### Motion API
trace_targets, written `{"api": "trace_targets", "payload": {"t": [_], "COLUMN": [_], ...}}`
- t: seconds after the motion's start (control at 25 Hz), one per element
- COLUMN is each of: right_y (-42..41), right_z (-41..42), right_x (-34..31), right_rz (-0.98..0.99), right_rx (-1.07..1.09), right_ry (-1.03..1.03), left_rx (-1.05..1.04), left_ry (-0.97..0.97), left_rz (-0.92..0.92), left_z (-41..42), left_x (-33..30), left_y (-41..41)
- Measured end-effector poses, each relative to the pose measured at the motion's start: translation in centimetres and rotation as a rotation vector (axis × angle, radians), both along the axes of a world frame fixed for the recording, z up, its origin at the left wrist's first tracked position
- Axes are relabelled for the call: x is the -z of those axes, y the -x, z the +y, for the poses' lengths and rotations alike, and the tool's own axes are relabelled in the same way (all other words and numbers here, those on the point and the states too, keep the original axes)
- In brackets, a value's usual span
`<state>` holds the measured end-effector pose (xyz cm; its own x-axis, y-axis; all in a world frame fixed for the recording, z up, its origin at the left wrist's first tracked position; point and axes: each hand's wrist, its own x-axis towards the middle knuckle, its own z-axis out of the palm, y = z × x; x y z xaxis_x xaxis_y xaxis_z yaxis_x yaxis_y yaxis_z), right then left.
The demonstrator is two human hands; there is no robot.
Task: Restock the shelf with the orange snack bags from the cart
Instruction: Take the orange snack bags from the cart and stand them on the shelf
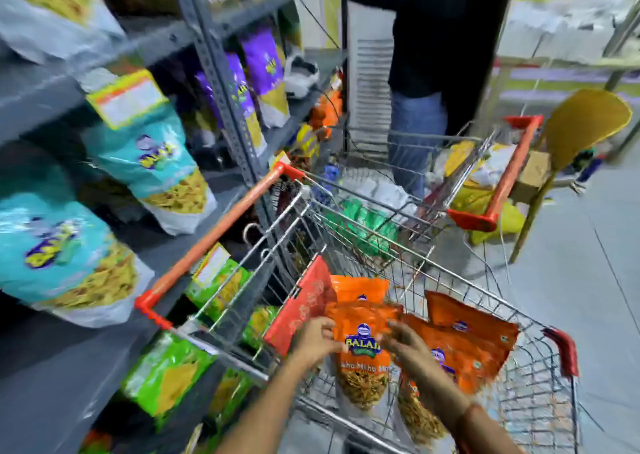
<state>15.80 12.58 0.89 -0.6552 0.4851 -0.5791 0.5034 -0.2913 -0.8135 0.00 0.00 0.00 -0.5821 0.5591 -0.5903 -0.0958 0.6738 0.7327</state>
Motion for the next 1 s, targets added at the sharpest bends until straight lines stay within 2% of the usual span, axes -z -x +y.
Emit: {"api": "trace_targets", "payload": {"t": [0.12, 0.2, 0.28, 0.36, 0.44, 0.48, 0.6, 0.72, 0.8, 0.88, 1.0], "right_y": [-0.7, -1.1, -0.1, 1.5, 2.6, 2.9, 2.9, 2.6, 2.7, 2.8, 3.0], "right_z": [1.0, 1.1, 1.7, 1.9, 1.9, 1.9, 1.9, 1.9, 2.1, 2.3, 2.6], "right_x": [9.6, 13.7, 17.4, 18.8, 21.3, 22.1, 23.4, 23.7, 23.2, 22.3, 19.6], "right_rz": [-0.195, -0.326, -0.418, -0.455, -0.430, -0.408, -0.368, -0.360, -0.343, -0.325, -0.183], "right_rx": [-0.019, -0.074, -0.089, -0.126, -0.158, -0.172, -0.128, -0.076, -0.072, -0.065, -0.013], "right_ry": [0.076, 0.031, 0.002, 0.019, 0.025, 0.038, 0.072, 0.051, 0.035, 0.022, 0.044], "left_rx": [0.291, 0.380, 0.413, 0.355, 0.347, 0.348, 0.335, 0.291, 0.268, 0.265, 0.278], "left_ry": [0.361, 0.512, 0.599, 0.600, 0.529, 0.558, 0.624, 0.506, 0.509, 0.559, 0.480], "left_rz": [0.101, 0.087, 0.131, 0.162, 0.132, 0.089, -0.009, -0.143, -0.231, -0.201, -0.055], "left_z": [2.7, 2.7, 3.2, 3.3, 3.1, 2.7, 1.8, 2.1, 2.4, 2.5, 2.4], "left_x": [8.8, 13.1, 17.2, 19.5, 22.0, 22.9, 24.7, 24.1, 22.4, 20.0, 15.8], "left_y": [1.6, 1.7, 1.9, 1.9, 2.0, 1.6, 1.0, 1.1, 1.7, 2.5, 4.4]}}
